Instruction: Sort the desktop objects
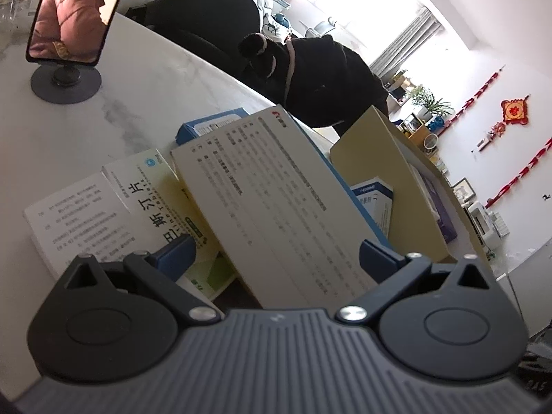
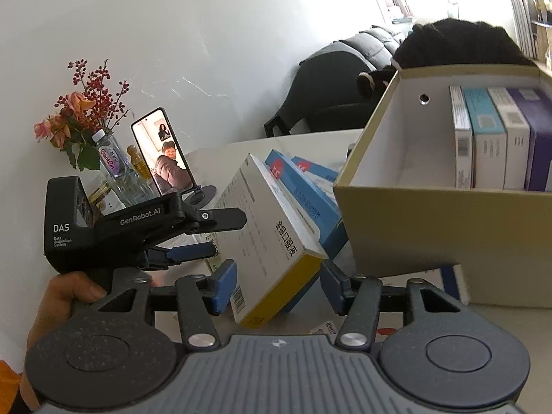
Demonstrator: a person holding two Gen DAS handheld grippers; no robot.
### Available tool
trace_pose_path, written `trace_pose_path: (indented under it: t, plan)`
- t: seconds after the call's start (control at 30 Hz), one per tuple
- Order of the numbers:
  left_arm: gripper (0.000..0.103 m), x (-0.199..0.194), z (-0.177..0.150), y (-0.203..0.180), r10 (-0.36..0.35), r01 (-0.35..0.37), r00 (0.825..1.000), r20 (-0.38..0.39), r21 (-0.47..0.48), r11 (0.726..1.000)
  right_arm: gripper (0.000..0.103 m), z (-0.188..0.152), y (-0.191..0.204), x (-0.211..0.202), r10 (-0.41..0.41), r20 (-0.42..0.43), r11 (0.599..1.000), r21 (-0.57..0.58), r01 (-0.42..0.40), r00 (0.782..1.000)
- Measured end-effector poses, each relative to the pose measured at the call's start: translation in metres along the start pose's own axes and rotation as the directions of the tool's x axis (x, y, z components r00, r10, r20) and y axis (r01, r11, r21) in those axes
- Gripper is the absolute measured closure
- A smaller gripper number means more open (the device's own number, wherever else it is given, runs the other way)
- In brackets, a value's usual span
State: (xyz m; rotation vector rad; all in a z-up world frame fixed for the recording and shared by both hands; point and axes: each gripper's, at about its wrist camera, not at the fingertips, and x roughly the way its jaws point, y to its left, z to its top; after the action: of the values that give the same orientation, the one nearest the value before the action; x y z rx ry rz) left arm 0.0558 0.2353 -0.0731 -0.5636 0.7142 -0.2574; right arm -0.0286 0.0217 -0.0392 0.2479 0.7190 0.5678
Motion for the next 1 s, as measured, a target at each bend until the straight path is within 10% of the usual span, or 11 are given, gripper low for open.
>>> trace_pose_path:
  t: [0.63,1.0]
  plan:
    - [0.000,-0.007,-0.007,0.007,-0.019,0.019,1.000,-0.004,0.116,0.993,0.038,-0.003,-0.001,0.029,-0.028,-0.008,0.999,0.031,0.028,1.000]
    - [0.000,-0.031,-0.010,0.023,0.084,-0.085,0.996,0.007,0.083,0.993,0.035,-0.002,0.005,0.039,-0.062,0.004,0.998,0.004,0.062,0.998]
